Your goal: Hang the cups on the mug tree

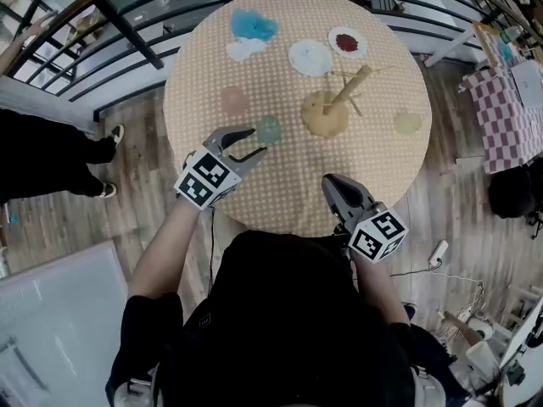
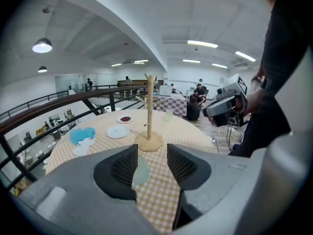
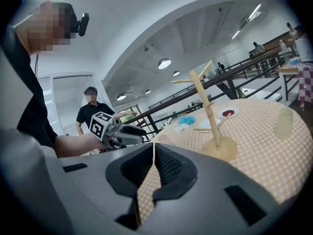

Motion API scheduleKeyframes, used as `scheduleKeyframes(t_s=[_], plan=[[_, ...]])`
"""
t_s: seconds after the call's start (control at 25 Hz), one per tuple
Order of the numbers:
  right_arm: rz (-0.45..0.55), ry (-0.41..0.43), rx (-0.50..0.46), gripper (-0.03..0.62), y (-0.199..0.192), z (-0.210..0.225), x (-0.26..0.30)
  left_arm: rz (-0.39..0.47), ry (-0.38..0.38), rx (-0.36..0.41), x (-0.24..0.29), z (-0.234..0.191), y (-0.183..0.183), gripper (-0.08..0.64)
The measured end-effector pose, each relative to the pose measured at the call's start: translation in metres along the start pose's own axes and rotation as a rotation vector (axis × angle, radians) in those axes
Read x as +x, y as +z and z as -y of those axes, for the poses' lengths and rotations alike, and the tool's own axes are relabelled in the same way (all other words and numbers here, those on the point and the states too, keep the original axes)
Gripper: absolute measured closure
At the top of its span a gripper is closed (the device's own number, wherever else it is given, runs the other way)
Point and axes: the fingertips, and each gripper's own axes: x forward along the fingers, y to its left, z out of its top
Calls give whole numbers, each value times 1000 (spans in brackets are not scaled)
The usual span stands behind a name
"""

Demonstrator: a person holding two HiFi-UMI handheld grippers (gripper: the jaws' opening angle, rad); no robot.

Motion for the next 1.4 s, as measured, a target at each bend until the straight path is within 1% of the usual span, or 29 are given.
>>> scheduleKeyframes(t_s=[0.12,0.2,0.28,0.4,0.52,0.64,0.76,0.84,1.0,1.16,1.32,1.4], plan=[[-29,-7,50,574,-18,7,0,-83,22,42,14,-14,-14,358],[-44,-13,69,574,-27,13,0,-126,1,43,26,-20,-21,335],[-49,-19,88,574,-34,18,0,-182,-32,49,39,-22,-30,289],[-54,-24,105,574,-40,23,-1,-271,-62,84,59,-25,-46,252],[-59,-35,118,574,-46,30,-4,-332,-69,118,80,-28,-57,238],[-63,-50,135,574,-53,37,-8,-381,-61,130,98,-34,-68,230],[-68,-67,151,574,-58,42,-13,-419,-57,124,113,-38,-78,225],[-67,-80,161,574,-60,45,-16,-441,-68,118,122,-39,-83,225],[-68,-96,177,574,-61,50,-19,-500,-93,132,134,-41,-95,225],[-73,-108,183,574,-62,52,-21,-540,-113,123,142,-41,-103,227],[-74,-127,181,574,-60,55,-23,-551,-101,97,146,-46,-106,230],[-71,-135,177,574,-58,55,-24,-549,-97,88,146,-48,-107,242]])
